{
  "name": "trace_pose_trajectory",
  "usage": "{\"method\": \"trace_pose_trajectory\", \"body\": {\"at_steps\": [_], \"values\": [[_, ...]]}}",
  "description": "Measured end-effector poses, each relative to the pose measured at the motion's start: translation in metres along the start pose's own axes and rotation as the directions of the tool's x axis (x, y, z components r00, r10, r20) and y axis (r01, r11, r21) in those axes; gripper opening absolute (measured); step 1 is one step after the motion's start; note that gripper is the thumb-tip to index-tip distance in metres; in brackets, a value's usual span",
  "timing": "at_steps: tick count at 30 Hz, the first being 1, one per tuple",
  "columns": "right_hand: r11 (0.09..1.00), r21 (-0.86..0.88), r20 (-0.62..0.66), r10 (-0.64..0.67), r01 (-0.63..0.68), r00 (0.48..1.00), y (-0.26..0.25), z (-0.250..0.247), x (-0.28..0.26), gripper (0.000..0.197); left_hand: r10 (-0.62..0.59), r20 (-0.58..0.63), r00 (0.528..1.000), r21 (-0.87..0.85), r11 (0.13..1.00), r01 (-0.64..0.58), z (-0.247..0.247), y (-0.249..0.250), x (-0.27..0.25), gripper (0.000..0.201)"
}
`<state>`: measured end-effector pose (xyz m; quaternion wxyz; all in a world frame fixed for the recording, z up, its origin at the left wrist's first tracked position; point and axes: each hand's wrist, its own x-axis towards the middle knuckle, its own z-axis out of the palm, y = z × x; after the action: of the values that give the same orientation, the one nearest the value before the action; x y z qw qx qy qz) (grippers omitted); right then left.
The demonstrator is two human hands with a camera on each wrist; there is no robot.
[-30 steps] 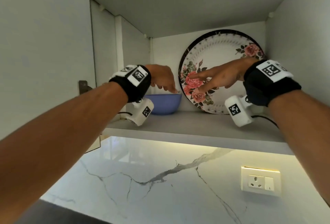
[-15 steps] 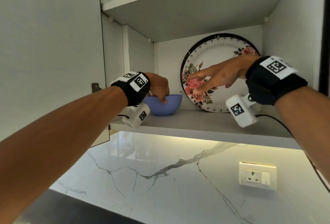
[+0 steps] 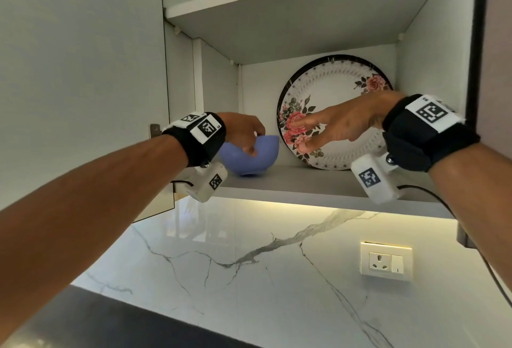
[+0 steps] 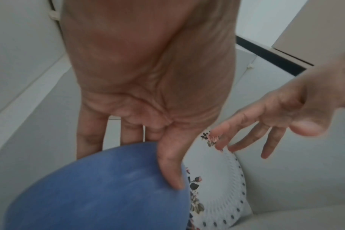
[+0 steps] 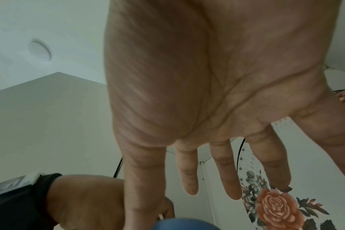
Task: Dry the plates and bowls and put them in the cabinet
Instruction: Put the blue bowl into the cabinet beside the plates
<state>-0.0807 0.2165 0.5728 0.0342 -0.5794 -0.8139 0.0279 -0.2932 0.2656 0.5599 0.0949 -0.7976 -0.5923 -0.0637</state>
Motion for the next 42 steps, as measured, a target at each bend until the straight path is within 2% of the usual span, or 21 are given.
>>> {"method": "trace_pose_trajectory", "body": {"at_steps": [3, 4, 6, 8, 10, 13, 16, 18, 20, 24, 29, 31, 36, 42], "values": [[1.000, 0.008, -0.002, 0.011, -0.011, 1.000, -0.005, 0.006, -0.003, 0.094, -0.035, -0.031, 0.999, -0.197, 0.980, 0.028, -0.005, -0.006, -0.008, 0.049], [1.000, 0.024, -0.006, 0.016, -0.016, 1.000, -0.007, 0.008, -0.004, 0.093, -0.055, -0.037, 0.998, -0.312, 0.949, 0.041, -0.005, -0.008, -0.011, 0.048], [0.998, 0.053, -0.021, 0.025, -0.024, 0.999, -0.011, 0.013, -0.005, 0.094, -0.093, -0.042, 0.995, -0.541, 0.839, 0.056, -0.007, -0.010, -0.019, 0.046], [0.997, 0.073, -0.037, 0.026, -0.023, 0.999, -0.017, 0.016, -0.006, 0.098, -0.105, -0.051, 0.993, -0.695, 0.718, 0.040, -0.007, -0.015, -0.025, 0.040], [0.996, 0.093, -0.052, 0.012, -0.007, 0.999, -0.023, 0.018, -0.006, 0.102, -0.118, -0.058, 0.991, -0.818, 0.575, 0.020, -0.004, -0.022, -0.030, 0.035], [0.991, 0.134, -0.105, 0.005, 0.009, 0.994, -0.032, 0.021, -0.003, 0.109, -0.166, -0.020, 0.986, -0.961, 0.274, 0.027, 0.007, -0.030, -0.035, 0.040], [0.986, 0.165, -0.156, 0.008, 0.018, 0.988, -0.039, 0.023, 0.003, 0.112, -0.199, 0.063, 0.978, -0.998, -0.012, 0.062, 0.021, -0.035, -0.038, 0.038], [0.978, 0.206, -0.185, 0.017, 0.022, 0.983, -0.043, 0.023, 0.008, 0.109, -0.202, 0.111, 0.973, -0.986, -0.146, 0.083, 0.028, -0.036, -0.040, 0.029], [0.970, 0.243, -0.198, 0.027, 0.022, 0.980, -0.048, 0.024, 0.012, 0.104, -0.212, 0.132, 0.968, -0.970, -0.230, 0.082, 0.034, -0.036, -0.044, 0.027], [0.970, 0.240, -0.180, 0.021, 0.023, 0.983, -0.057, 0.029, 0.020, 0.098, -0.231, 0.158, 0.960, -0.934, -0.351, 0.069, 0.047, -0.036, -0.047, 0.034], [0.987, 0.157, -0.172, -0.017, 0.045, 0.985, -0.065, 0.039, 0.028, 0.086, -0.186, 0.207, 0.961, -0.847, -0.526, 0.081, 0.063, -0.039, -0.049, 0.041], [0.987, 0.152, -0.176, -0.031, 0.059, 0.984, -0.067, 0.042, 0.030, 0.082, -0.172, 0.219, 0.960, -0.821, -0.564, 0.086, 0.069, -0.041, -0.049, 0.042], [0.985, 0.164, -0.175, -0.028, 0.058, 0.984, -0.067, 0.048, 0.039, 0.080, -0.174, 0.238, 0.955, -0.830, -0.548, 0.107, 0.078, -0.047, -0.046, 0.043], [0.970, 0.243, -0.158, 0.022, 0.018, 0.987, -0.065, 0.052, 0.047, 0.087, -0.209, 0.260, 0.943, -0.894, -0.420, 0.153, 0.078, -0.052, -0.041, 0.052]]}}
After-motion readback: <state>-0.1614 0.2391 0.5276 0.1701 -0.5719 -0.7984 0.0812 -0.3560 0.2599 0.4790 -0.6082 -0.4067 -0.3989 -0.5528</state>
